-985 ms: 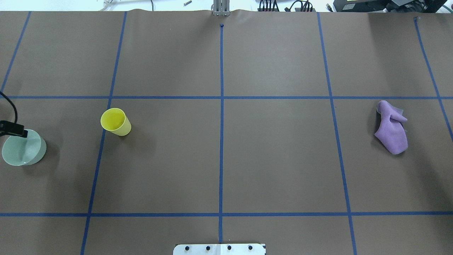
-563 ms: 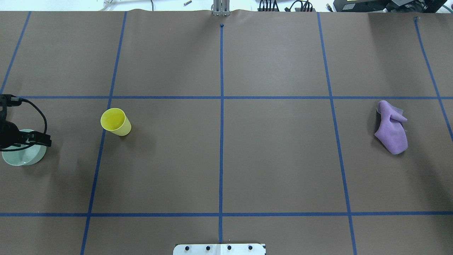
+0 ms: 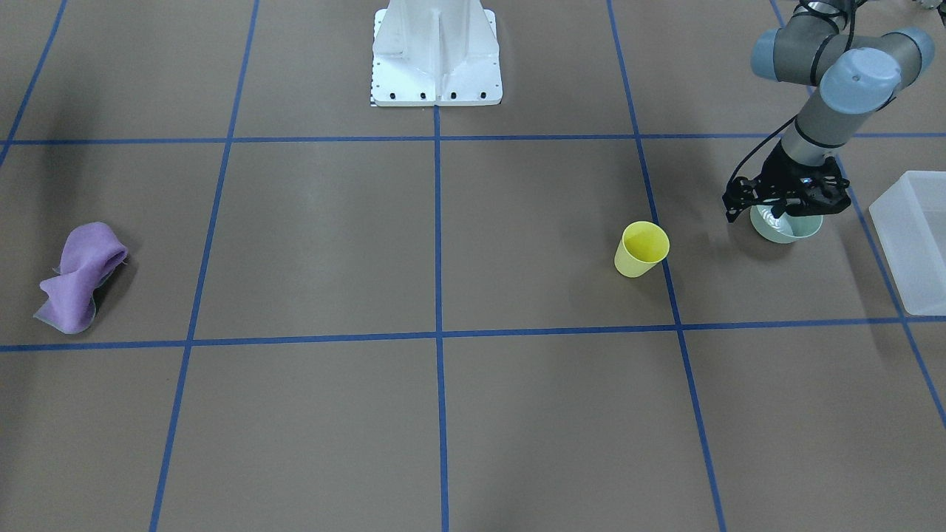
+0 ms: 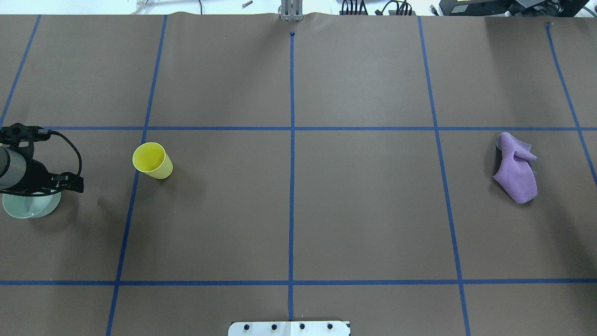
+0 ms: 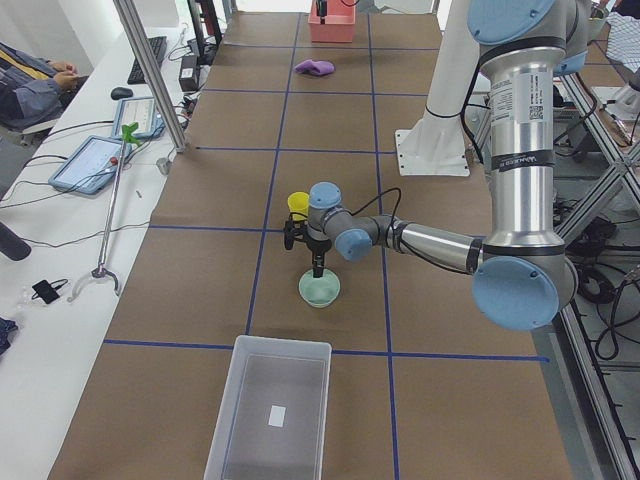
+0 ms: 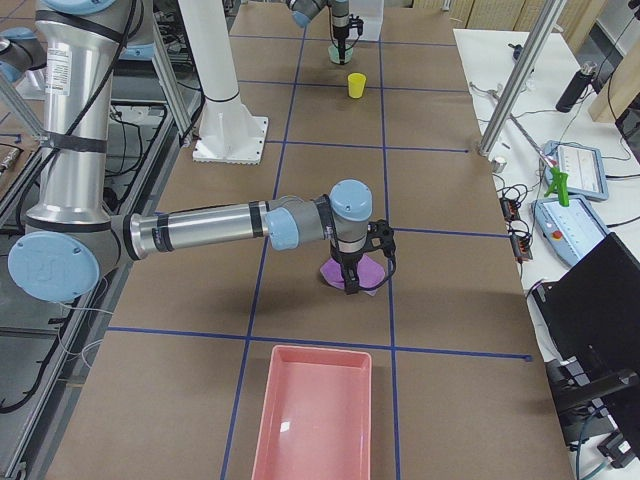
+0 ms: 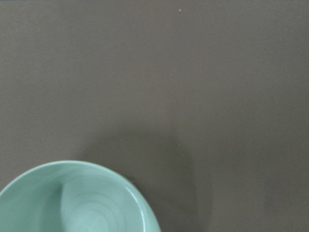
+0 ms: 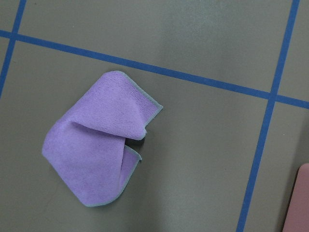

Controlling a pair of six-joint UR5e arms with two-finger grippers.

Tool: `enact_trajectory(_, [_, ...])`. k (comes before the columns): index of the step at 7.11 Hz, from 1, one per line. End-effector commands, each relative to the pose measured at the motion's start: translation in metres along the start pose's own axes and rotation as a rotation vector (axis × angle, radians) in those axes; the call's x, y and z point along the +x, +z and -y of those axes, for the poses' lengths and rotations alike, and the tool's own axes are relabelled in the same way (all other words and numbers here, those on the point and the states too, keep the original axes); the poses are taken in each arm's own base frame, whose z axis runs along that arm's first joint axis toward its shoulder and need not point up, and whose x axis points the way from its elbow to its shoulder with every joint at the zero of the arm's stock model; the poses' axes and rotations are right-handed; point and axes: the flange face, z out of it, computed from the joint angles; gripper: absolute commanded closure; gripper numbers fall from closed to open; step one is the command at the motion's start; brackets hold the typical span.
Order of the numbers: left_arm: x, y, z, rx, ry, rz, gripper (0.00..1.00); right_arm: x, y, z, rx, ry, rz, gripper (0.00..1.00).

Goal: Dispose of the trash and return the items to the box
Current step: 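Lower the left gripper onto the pale green bowl rim and grasp it, then lift the green bowl into the clear box while the right gripper reaches the cloth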

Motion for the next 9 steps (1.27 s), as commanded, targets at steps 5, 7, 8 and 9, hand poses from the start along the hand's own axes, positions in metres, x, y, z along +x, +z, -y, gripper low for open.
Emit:
enact_trajectory(5, [-0.012, -0.066, -0.001, -0.091, -0.077, -0.147, 1.00, -0.002, 0.007, 0.010, -0.009, -0.007, 0.002, 0.00])
enact_trajectory(7, [-0.080, -0.148, 0.040, -0.049, -0.063, -0.305, 1.00, -0.001, 0.007, 0.010, -0.009, -0.007, 0.002, 0.00])
enact_trajectory(8, [-0.122, -0.157, 0.047, 0.004, -0.025, -0.283, 1.00, -0.003, 0.006, 0.013, -0.004, -0.013, 0.003, 0.00])
enact_trajectory(9, [-0.182, -0.158, 0.061, 0.052, 0.063, -0.228, 1.00, -0.006, 0.004, 0.018, 0.001, -0.017, 0.002, 0.00])
